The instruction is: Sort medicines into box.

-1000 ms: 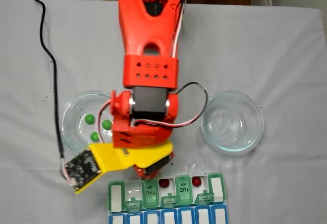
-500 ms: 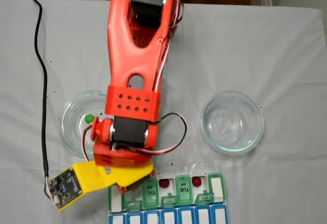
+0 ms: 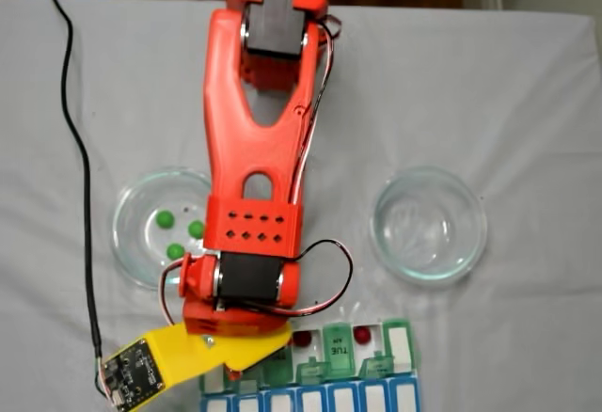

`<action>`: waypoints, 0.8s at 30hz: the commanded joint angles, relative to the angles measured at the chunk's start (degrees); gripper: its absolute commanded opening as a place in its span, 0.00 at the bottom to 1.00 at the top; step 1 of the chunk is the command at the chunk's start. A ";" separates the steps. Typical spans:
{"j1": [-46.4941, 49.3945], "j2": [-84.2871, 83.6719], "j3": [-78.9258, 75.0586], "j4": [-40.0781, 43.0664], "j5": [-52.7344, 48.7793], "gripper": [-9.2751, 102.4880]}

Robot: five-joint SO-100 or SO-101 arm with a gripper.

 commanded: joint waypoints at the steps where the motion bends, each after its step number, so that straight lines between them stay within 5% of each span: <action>1: -1.41 1.85 -6.24 -0.62 0.09 0.08; 19: -0.97 21.53 16.08 -9.93 -1.67 0.32; 24: -0.53 22.68 12.83 -1.85 -4.04 0.32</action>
